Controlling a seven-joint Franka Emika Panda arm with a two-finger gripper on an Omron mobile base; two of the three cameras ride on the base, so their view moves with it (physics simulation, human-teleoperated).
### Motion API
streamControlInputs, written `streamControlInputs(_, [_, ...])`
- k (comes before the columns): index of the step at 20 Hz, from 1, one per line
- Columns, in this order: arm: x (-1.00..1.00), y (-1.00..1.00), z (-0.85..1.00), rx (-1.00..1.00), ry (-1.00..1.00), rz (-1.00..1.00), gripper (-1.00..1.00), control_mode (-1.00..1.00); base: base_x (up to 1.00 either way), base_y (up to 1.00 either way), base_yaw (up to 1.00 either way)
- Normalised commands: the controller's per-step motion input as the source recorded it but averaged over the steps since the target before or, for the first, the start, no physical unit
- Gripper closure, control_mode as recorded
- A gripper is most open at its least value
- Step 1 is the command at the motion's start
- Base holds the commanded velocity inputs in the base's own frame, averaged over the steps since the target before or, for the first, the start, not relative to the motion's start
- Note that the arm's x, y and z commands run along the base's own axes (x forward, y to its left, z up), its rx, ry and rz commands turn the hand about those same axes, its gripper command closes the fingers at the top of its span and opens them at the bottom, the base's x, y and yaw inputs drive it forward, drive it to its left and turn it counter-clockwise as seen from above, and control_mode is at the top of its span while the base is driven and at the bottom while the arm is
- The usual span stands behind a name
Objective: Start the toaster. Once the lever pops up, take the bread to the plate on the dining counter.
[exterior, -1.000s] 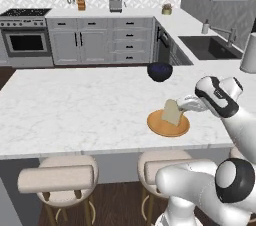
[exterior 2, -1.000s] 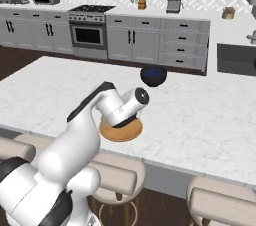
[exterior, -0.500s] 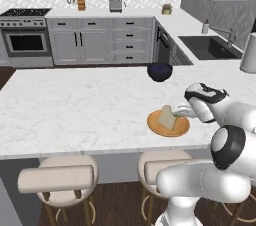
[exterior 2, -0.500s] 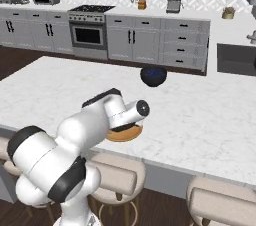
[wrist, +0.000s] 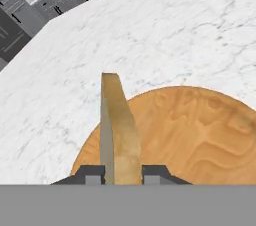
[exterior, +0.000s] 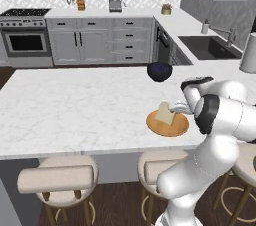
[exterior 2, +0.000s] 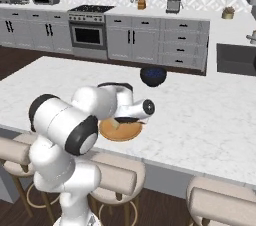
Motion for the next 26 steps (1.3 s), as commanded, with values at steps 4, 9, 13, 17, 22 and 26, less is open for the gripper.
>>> streamControlInputs(4, [0.0, -0.09, -0.46, 0.0, 0.0, 0.0, -1.0, -1.0, 0.0, 0.0, 0.0])
streamControlInputs(9, [-0.04, -0.18, -0.16, 0.0, 0.0, -0.05, -1.0, -1.0, 0.0, 0.0, 0.0])
streamControlInputs(13, [-0.16, -0.23, 0.0, 0.0, 0.0, -0.1, -1.0, -1.0, 0.0, 0.0, 0.0])
streamControlInputs(17, [-0.37, -0.23, 0.12, 0.0, 0.02, -0.16, -1.0, -1.0, 0.0, 0.0, 0.0])
streamControlInputs(22, [-0.19, -0.02, 0.2, 0.0, 0.11, -0.16, -1.0, -1.0, 0.0, 0.0, 0.0])
streamControlInputs(26, [-0.14, 0.0, 0.28, -0.01, 0.13, -0.12, -1.0, -1.0, 0.0, 0.0, 0.0])
